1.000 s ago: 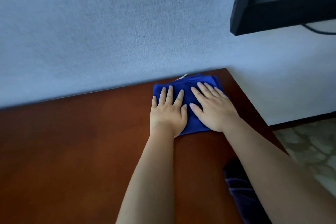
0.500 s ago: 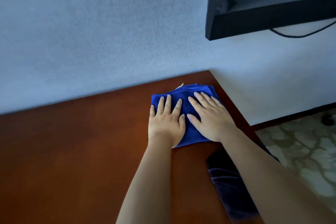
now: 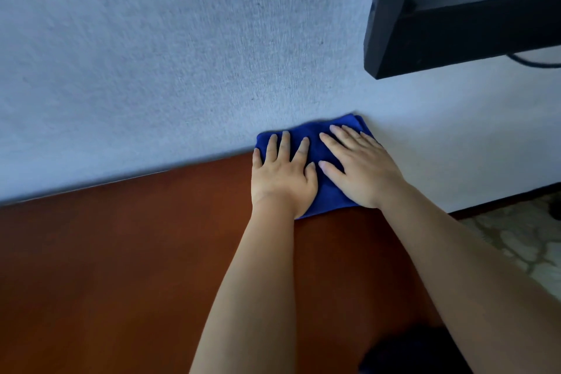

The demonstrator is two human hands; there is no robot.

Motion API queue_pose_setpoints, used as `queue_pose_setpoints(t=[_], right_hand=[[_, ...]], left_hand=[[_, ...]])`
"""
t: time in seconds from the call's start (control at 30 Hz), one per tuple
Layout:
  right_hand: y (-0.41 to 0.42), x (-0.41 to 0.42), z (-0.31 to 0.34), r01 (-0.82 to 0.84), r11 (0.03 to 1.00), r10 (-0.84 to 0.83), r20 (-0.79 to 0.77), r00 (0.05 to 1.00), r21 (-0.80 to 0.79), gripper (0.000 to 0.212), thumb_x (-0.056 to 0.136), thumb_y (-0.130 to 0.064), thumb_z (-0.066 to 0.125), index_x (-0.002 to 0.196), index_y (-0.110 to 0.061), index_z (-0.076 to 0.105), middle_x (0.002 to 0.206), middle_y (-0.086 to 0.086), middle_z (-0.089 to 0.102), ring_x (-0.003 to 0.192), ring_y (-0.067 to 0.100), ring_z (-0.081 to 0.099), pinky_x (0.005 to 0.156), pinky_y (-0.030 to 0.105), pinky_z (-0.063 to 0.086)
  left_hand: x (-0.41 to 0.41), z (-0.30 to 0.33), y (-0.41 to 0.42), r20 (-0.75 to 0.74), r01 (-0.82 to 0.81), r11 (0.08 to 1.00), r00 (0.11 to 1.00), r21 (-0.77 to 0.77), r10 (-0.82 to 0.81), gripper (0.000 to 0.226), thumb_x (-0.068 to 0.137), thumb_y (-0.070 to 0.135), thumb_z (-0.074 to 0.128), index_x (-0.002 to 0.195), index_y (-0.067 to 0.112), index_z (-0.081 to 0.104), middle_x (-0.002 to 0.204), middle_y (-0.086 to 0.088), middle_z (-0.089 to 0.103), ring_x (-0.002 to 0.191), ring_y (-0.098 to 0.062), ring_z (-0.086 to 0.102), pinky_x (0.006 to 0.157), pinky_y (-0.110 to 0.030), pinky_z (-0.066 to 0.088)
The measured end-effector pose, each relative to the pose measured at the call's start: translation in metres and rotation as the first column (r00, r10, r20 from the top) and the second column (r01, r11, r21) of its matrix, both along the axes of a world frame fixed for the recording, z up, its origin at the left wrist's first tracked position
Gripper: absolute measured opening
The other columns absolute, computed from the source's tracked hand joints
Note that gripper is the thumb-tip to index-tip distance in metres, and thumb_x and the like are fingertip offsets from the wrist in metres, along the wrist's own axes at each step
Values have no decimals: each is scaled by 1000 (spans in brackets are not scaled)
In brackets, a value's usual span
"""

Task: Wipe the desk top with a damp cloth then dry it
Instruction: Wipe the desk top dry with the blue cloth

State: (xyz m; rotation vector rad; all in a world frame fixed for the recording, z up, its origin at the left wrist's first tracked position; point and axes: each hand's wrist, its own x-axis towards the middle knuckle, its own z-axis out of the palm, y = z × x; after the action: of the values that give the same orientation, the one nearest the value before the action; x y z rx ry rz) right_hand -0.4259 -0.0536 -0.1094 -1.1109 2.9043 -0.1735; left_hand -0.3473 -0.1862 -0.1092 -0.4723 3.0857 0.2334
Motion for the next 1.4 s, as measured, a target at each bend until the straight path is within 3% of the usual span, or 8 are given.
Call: queue_pose_setpoints(t=[0.67, 1.4], right_hand=[[84, 129, 3, 58, 998, -59, 60, 996, 8, 62, 100, -51, 21, 154, -27, 2, 161, -4, -7, 147, 11, -8, 119, 30, -4], [7, -11, 3, 37, 999, -37, 4, 999, 11, 62, 100, -50, 22, 154, -27, 6, 162, -5, 0, 148, 13, -1, 120, 31, 2]], left_hand=[[126, 2, 81, 52, 74, 997, 996, 28, -75, 55, 102, 45, 13, 154, 32, -1, 162, -2, -13, 148, -21, -16, 120, -46, -8], [-11, 1, 7, 20, 33, 999, 999, 25, -34, 56, 102, 44, 16, 154, 32, 2, 163, -1, -7, 149, -19, -11, 120, -45, -6]])
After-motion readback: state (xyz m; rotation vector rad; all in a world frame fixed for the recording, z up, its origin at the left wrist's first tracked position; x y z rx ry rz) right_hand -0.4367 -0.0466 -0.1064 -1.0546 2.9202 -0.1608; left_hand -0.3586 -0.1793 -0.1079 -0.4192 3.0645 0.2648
